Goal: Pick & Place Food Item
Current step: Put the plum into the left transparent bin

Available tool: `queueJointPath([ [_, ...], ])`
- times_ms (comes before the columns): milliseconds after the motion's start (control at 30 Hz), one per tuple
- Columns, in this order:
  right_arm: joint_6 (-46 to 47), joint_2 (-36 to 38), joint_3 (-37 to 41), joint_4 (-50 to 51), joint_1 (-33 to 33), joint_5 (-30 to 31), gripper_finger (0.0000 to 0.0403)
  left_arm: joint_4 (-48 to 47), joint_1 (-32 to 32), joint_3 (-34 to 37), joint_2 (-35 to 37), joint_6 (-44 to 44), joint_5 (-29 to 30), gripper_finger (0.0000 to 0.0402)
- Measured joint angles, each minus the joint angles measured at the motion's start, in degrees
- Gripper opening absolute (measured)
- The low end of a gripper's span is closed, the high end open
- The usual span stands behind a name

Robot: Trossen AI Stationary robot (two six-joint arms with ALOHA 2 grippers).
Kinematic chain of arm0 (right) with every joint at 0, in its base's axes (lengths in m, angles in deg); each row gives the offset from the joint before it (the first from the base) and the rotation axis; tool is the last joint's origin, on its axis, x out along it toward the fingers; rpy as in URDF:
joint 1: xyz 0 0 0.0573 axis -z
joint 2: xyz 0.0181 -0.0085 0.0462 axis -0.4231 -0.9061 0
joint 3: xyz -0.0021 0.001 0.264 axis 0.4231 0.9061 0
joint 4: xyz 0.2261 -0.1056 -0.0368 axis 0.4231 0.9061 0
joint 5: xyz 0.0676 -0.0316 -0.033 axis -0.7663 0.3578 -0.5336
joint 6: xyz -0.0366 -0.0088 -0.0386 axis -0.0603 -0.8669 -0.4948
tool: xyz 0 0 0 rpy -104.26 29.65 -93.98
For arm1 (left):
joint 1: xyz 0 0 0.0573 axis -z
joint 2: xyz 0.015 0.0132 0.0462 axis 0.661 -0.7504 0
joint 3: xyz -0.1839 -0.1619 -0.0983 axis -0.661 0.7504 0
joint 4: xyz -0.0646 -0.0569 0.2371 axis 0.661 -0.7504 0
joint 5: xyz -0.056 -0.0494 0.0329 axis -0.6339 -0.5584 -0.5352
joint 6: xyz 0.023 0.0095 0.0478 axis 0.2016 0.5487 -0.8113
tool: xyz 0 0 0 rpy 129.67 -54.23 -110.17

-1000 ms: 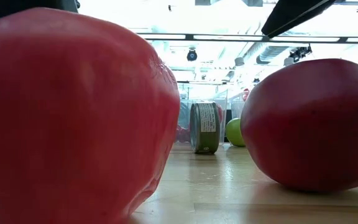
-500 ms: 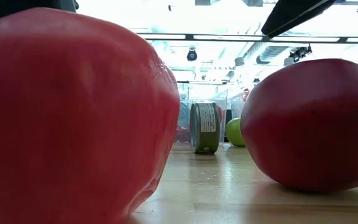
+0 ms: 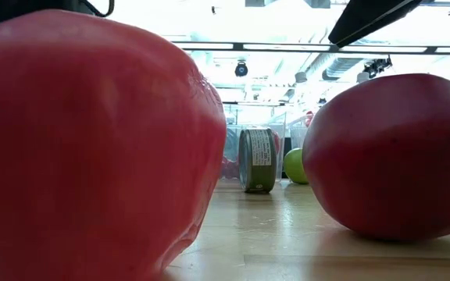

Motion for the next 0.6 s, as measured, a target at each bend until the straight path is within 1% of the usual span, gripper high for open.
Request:
queueJointPath([
  [133, 0.0, 0.0, 0.0, 0.0, 0.0, 0.0, 0.0210, 0.2, -0.9, 0.0, 0.0, -1.7, -3.2, 0.0394],
  [433, 0.0, 0.0, 0.0, 0.0, 0.0, 0.0, 0.0210, 1.2, -4.9, 2.7, 0.0, -3.2, -3.9, 0.0394],
  [600, 0.0, 0.0, 0.0, 0.0, 0.0, 0.0, 0.0210, 6.7, -7.6, 5.0, 0.0, -5.5, -8.5, 0.0394],
])
